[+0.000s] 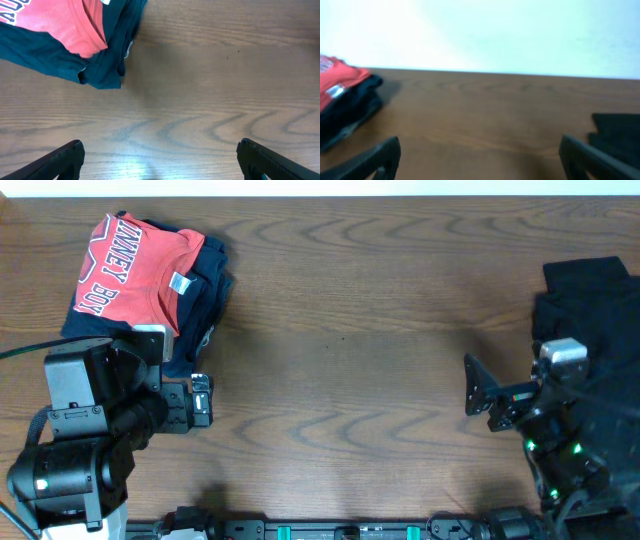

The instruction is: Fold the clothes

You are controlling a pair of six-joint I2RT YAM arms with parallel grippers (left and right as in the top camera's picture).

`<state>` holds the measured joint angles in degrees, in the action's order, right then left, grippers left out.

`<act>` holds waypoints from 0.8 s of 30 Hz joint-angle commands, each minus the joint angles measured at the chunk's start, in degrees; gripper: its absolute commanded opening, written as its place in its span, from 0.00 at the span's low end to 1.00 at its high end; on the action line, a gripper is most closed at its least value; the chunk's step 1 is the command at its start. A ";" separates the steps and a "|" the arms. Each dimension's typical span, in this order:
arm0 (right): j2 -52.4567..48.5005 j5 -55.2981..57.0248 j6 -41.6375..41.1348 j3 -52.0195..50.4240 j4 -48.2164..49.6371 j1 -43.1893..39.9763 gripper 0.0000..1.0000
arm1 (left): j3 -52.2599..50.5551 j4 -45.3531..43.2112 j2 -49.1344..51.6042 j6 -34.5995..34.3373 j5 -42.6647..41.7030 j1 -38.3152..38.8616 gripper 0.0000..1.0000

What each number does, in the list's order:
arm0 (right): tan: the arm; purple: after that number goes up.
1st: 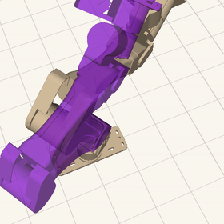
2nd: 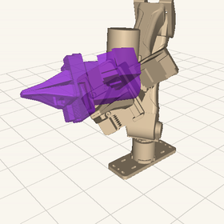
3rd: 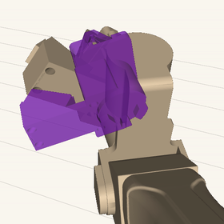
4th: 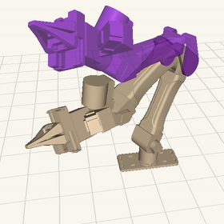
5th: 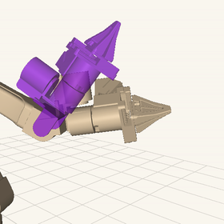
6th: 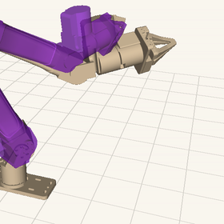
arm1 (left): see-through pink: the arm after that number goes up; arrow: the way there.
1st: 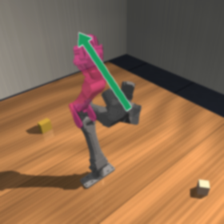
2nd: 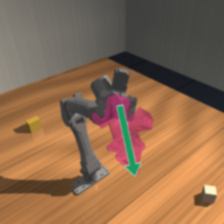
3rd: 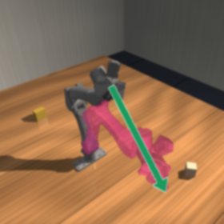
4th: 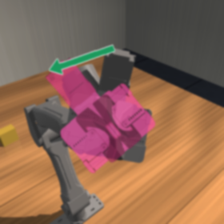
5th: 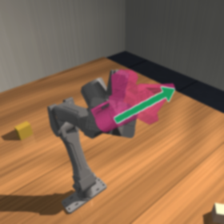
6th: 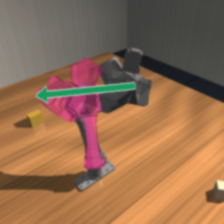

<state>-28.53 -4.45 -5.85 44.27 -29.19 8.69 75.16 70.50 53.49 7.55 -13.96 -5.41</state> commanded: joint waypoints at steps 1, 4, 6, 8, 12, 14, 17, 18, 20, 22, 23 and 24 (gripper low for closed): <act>6.51 1.03 2.10 -9.25 5.14 -1.46 0.99 | 0.94 0.22 -0.02 0.35 0.57 0.31 0.98; 12.72 1.03 2.10 -16.59 8.13 -1.66 0.99 | 0.94 0.22 -0.02 0.35 0.57 0.31 0.98; 17.55 1.01 2.08 -21.40 9.99 -1.66 0.99 | 0.94 0.22 -0.02 0.35 0.57 0.31 0.98; 22.10 1.01 2.08 -26.05 12.46 -1.66 0.99 | 0.94 0.22 -0.02 0.35 0.57 0.31 0.98; 28.55 1.03 2.08 -33.94 18.32 -1.73 0.99 | 0.94 0.22 -0.02 0.35 0.57 0.31 0.98; 27.80 0.92 2.01 -37.05 22.47 -1.66 0.99 | 0.94 0.22 -0.02 0.35 0.57 0.31 0.98; 28.26 0.74 1.60 -41.24 27.69 -1.66 0.99 | 0.94 0.22 -0.02 0.35 0.57 0.31 0.98; 28.24 0.74 1.60 -42.45 29.42 -1.66 0.99 | 0.94 0.20 -0.02 0.35 0.57 0.31 0.98; 28.24 0.83 1.68 -44.02 30.56 -1.66 0.99 | 0.94 0.22 -0.02 0.35 0.57 0.31 0.98; 28.24 1.29 1.68 -43.98 29.94 -1.66 0.99 | 0.94 0.22 -0.02 0.35 0.57 0.31 0.98; 28.24 1.29 1.68 -43.98 29.94 -1.66 0.99 | 0.94 0.22 -0.02 0.33 0.57 0.31 0.98; 28.24 1.25 1.66 -43.98 29.88 -1.66 0.99 | 0.94 0.22 -0.02 0.35 0.57 0.31 0.98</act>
<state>-0.84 -3.99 -4.73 0.38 0.36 7.57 75.16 70.54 53.52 7.53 -13.52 -5.41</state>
